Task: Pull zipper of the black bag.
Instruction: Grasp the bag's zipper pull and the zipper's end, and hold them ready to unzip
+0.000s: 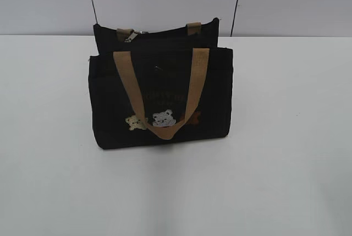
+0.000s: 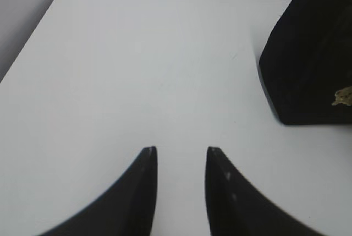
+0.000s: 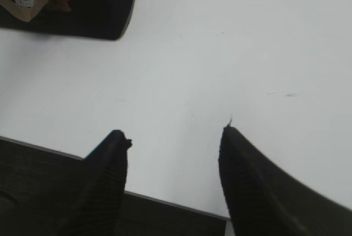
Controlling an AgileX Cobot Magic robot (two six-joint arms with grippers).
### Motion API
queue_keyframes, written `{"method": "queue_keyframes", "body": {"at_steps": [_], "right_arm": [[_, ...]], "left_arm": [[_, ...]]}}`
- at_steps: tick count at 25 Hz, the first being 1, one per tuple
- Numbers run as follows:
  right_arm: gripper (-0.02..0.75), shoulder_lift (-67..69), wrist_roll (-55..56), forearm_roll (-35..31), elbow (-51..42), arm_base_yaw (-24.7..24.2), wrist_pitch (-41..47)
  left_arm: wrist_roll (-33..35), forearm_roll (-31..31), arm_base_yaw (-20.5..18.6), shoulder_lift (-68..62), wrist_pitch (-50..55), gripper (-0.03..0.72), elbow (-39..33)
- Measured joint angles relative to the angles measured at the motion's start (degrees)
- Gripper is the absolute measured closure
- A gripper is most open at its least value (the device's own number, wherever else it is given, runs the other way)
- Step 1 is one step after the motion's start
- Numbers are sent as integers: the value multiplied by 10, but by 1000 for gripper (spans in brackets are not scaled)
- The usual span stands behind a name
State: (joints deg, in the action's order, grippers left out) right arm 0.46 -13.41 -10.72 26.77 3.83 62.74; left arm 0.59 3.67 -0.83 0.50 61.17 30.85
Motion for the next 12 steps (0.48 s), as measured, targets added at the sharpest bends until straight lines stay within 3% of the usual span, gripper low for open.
{"method": "queue_keyframes", "body": {"at_steps": [12], "right_arm": [[328, 0, 0, 0, 0, 0, 0]], "left_arm": [[0, 0, 0, 0, 0, 461, 0]]}}
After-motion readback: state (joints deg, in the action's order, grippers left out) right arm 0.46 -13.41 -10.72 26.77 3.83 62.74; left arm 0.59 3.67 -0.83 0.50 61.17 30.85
